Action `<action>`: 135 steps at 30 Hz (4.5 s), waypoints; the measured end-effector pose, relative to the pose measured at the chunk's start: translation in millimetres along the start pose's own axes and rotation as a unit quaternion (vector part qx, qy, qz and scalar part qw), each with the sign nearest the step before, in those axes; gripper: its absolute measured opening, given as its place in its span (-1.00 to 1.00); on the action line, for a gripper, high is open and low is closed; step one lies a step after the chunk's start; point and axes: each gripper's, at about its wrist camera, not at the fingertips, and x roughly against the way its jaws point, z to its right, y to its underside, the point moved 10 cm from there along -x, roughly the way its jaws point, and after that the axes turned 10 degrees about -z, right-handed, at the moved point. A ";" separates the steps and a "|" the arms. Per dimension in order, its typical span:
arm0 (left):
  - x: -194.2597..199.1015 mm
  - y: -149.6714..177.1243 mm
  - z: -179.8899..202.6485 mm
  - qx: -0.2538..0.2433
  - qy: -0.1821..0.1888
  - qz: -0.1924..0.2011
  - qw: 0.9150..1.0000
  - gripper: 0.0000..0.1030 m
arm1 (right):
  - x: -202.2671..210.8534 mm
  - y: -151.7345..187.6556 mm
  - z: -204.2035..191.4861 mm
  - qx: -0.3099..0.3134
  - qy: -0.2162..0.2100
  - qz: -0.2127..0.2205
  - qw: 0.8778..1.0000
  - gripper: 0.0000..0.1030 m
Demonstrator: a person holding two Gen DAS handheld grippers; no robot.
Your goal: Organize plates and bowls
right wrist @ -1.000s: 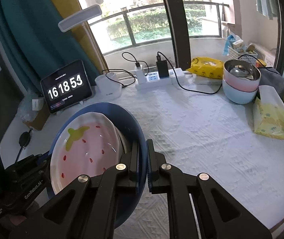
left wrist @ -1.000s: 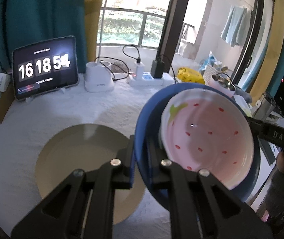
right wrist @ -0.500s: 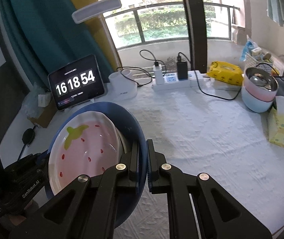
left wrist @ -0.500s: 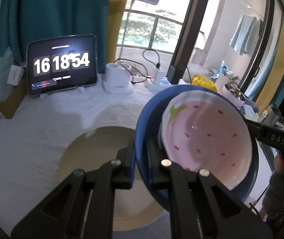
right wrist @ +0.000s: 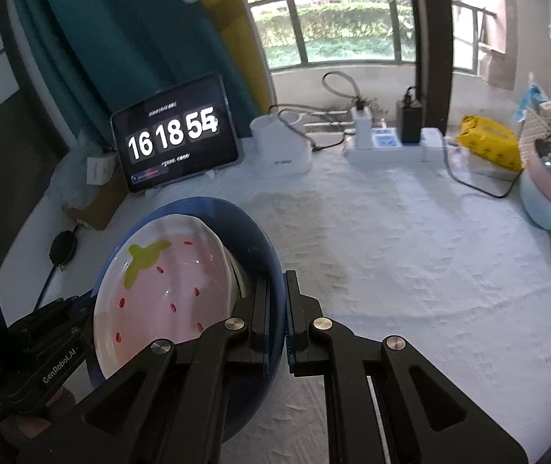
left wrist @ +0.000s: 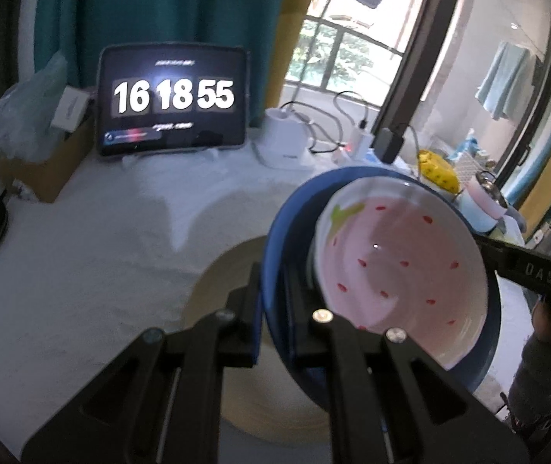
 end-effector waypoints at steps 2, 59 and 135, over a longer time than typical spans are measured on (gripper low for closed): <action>-4.2 0.6 -7.0 0.004 -0.004 -0.006 1.000 -0.86 | -9.5 0.0 -4.4 0.000 -0.004 -0.009 1.000 -0.82; -14.9 6.1 -37.1 0.021 -0.045 -0.041 0.998 -0.85 | -49.3 12.3 -22.1 -0.007 0.011 -0.060 0.998 -0.79; 46.5 -3.6 -20.0 0.008 -0.030 -0.022 0.999 0.25 | 0.9 12.9 -2.4 -0.004 0.022 -0.017 1.000 0.36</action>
